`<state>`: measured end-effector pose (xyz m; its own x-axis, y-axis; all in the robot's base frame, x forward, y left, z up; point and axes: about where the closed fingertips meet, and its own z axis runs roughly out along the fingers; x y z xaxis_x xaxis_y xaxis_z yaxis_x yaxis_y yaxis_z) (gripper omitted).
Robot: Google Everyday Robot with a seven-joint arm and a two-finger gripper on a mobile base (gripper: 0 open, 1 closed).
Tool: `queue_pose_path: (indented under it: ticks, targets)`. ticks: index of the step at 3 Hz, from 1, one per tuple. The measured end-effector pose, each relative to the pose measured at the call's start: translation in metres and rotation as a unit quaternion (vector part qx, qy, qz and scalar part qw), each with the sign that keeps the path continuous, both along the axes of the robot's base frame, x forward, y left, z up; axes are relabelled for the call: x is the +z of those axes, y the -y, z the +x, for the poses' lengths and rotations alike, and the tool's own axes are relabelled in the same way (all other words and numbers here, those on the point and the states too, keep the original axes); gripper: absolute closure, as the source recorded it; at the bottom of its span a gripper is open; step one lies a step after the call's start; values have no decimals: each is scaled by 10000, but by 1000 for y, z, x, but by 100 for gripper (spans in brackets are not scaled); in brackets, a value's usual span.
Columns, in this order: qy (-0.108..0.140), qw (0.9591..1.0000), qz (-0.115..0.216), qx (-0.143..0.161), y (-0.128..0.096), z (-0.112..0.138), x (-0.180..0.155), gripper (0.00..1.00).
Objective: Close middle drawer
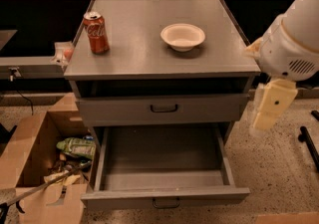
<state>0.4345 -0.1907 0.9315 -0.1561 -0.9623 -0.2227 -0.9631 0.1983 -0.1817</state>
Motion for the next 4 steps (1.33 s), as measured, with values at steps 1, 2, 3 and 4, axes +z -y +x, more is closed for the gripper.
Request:
queue_pose_path:
  ticks: [1, 2, 3, 4]
  targets:
    - [-366, 9991, 179, 131, -14, -18, -60, 0]
    - [-736, 9965, 403, 39, -25, -46, -118, 0]
    - [-1233, 9902, 634, -152, -31, -79, -182, 19]
    - [-1327, 9891, 617, -166, -30, -87, -192, 42]
